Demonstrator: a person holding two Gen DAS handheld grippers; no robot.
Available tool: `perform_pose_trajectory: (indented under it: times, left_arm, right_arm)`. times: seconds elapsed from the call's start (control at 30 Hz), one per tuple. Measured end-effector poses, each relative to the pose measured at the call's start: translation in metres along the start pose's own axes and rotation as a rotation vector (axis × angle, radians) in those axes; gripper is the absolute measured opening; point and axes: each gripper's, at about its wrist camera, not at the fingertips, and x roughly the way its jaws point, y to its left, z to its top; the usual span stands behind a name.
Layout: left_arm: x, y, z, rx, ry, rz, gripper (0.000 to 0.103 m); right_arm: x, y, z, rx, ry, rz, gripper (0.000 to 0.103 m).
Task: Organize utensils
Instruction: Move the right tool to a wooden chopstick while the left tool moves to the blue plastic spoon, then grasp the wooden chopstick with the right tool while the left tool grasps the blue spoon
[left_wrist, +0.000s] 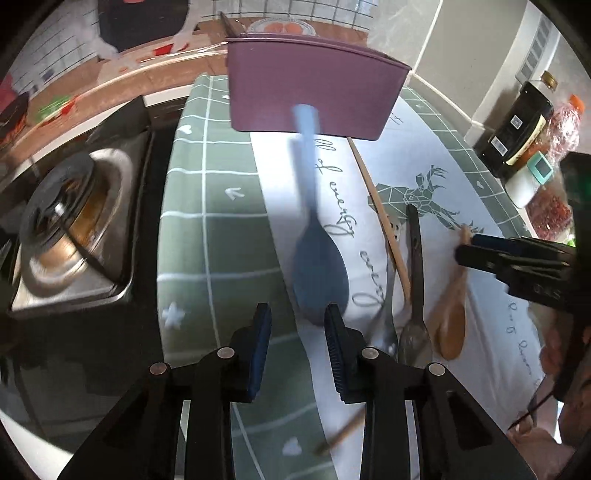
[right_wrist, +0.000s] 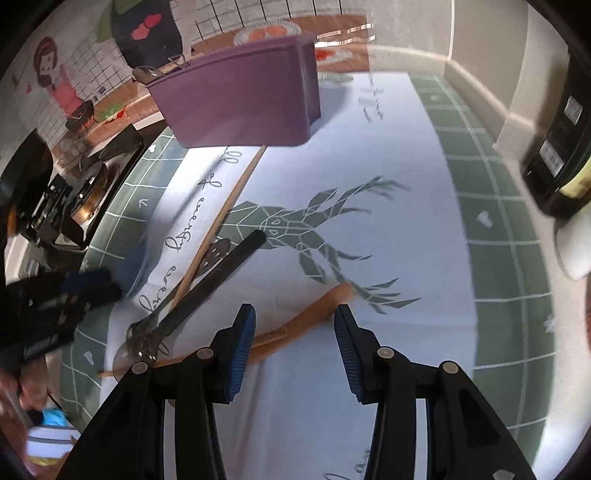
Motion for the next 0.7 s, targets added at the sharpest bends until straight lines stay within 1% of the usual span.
perform_pose_trajectory:
  times: [0.13, 0.27, 0.4, 0.47, 0.57, 0.6, 0.7]
  left_arm:
    - [-0.008, 0.002, -0.009, -0.042, -0.017, 0.037, 0.032]
    - [-0.012, 0.009, -0.014, -0.076, -0.024, 0.053, 0.032]
    - [-0.022, 0.012, -0.015, -0.093, -0.055, 0.087, 0.032]
    - [-0.028, 0.013, -0.016, -0.091, -0.072, 0.102, 0.032]
    - [-0.037, 0.013, -0.016, -0.096, -0.090, 0.112, 0.032]
    - [-0.039, 0.013, -0.016, -0.097, -0.094, 0.114, 0.032]
    - [-0.044, 0.012, -0.017, -0.097, -0.104, 0.123, 0.033]
  right_arm:
    - [0.008, 0.011, 0.006, -0.001, 0.006, -0.037, 0.046]
    - [0.014, 0.032, 0.014, -0.039, 0.014, 0.001, 0.046]
    - [0.015, 0.057, 0.015, -0.097, 0.015, 0.040, 0.046]
    - [0.018, 0.066, 0.018, -0.120, 0.011, 0.028, 0.046]
    - [0.024, 0.076, 0.028, -0.151, -0.014, -0.026, 0.047]
    - [0.026, 0.078, 0.033, -0.154, -0.021, -0.031, 0.049]
    - [0.037, 0.083, 0.050, -0.161, -0.025, -0.034, 0.050]
